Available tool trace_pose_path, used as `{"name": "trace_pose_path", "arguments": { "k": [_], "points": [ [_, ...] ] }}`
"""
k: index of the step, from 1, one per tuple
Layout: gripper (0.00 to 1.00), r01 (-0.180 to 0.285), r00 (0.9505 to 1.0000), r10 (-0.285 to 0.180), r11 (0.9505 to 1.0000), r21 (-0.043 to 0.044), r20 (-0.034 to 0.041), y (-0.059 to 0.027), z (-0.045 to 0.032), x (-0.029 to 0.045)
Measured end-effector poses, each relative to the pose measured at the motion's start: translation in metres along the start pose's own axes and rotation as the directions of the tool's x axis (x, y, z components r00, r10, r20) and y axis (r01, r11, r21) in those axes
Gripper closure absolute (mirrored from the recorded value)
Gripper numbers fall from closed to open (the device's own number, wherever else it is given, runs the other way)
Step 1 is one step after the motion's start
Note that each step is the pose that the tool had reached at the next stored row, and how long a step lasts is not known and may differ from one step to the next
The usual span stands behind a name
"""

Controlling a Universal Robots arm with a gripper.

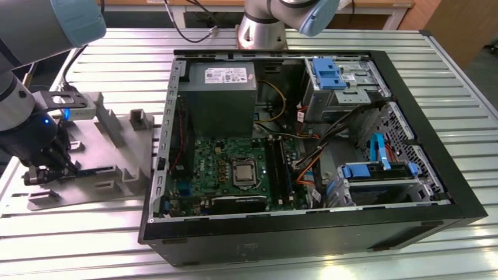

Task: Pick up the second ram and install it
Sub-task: 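Pick up the second ram and move it above second insertion slot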

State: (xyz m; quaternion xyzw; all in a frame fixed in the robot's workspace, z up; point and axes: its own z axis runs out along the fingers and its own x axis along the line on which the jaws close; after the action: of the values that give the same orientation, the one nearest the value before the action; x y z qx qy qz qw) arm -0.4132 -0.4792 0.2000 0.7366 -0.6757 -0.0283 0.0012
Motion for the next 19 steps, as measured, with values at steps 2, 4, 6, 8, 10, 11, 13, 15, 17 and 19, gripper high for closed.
{"name": "trace_pose_path", "arguments": {
  "k": [2,4,6,8,10,11,13,15,17,19],
  "points": [
    [0.88,0.0,1.0,0.0,1.0,0.0,0.0002,0.0,0.0,0.0],
    [0.88,0.0,1.0,0.0,1.0,0.0,0.0002,0.0,0.0,0.0],
    [0.88,-0.002,1.0,0.002,1.0,0.0001,0.0004,0.0,0.0,0.0],
    [0.88,-0.032,0.9995,0.032,0.9995,0.0011,0.0015,0.0001,0.0003,0.0],
    [0.88,-0.069,0.9976,0.069,0.9976,0.0025,0.003,0.0,0.0006,0.0],
    [0.88,-0.086,0.9963,0.086,0.9963,0.0031,0.0037,0.0,0.0007,0.0],
    [0.88,-0.122,0.9926,0.122,0.9926,0.0044,0.0053,0.0,0.0009,0.0001],
    [0.88,-0.127,0.9919,0.127,0.9919,0.0047,0.0056,0.0,0.001,0.0],
    [0.88,-0.128,0.9918,0.128,0.9918,0.0048,0.0057,0.0,0.0011,0.0],
    [0.88,-0.128,0.9918,0.128,0.9918,0.0048,0.0057,0.0,0.0011,0.0001]
  ]
}}
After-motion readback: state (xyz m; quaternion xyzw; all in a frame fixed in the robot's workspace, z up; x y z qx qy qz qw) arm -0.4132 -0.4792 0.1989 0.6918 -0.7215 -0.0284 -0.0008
